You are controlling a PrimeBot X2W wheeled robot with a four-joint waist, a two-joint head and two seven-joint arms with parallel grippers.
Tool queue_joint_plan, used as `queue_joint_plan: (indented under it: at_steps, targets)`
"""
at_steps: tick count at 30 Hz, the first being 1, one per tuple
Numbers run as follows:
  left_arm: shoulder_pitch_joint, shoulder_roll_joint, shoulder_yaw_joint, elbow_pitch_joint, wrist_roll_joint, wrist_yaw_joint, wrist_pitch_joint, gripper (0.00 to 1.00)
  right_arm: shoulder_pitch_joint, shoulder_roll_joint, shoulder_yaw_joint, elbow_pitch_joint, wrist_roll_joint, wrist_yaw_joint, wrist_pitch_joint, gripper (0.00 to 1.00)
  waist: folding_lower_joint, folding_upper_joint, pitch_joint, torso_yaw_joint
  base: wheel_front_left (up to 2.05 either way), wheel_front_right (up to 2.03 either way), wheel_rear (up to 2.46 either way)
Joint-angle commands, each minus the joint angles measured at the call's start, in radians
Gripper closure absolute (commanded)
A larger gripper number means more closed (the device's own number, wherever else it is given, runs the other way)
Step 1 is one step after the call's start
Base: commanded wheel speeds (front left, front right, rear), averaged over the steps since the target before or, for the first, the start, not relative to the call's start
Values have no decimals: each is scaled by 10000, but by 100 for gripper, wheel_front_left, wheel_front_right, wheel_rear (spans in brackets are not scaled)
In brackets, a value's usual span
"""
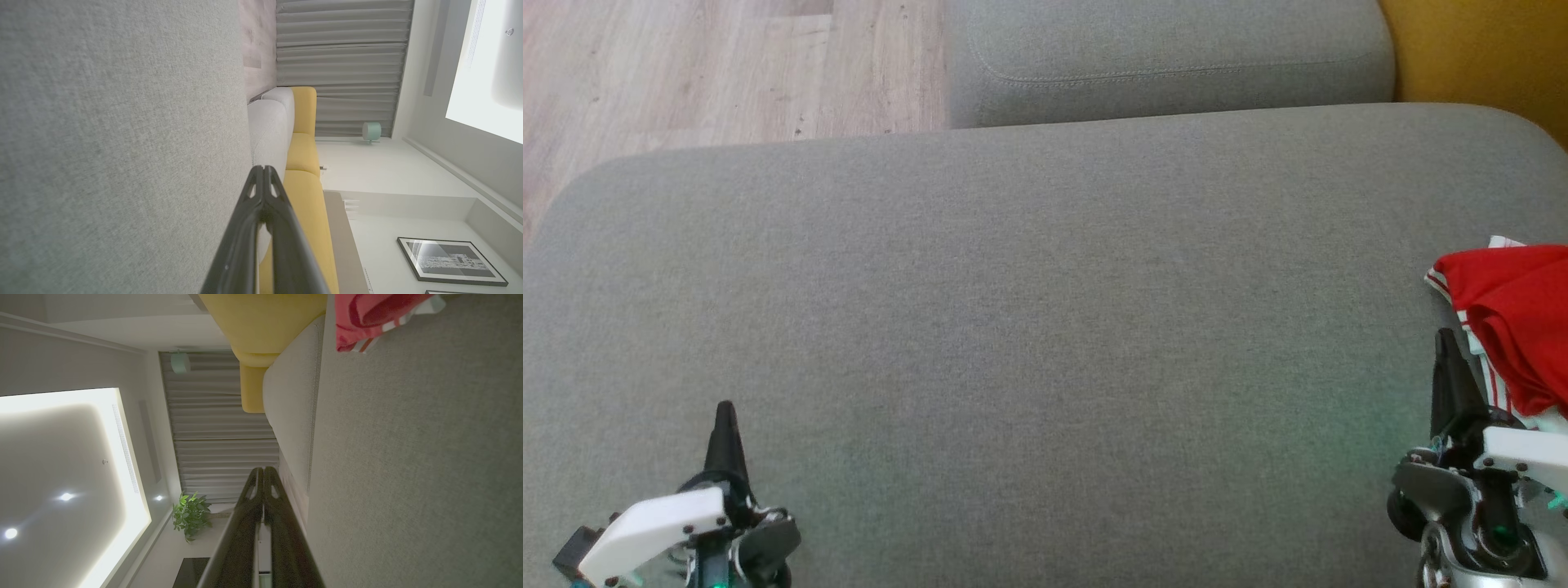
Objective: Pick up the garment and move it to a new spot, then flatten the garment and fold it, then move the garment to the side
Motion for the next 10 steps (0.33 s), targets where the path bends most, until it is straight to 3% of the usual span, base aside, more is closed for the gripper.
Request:
queue_joint_plan:
  at_steps: [1,10]
  targets:
    - [-497,62,401,-368,-55,-69,69,100,-216,-58,208,-412,71,-7,58,100,0,0,0,0,0,0,0]
    - [-497,62,401,-368,-55,-69,69,100,-216,-58,209,-412,71,-7,58,100,0,0,0,0,0,0,0]
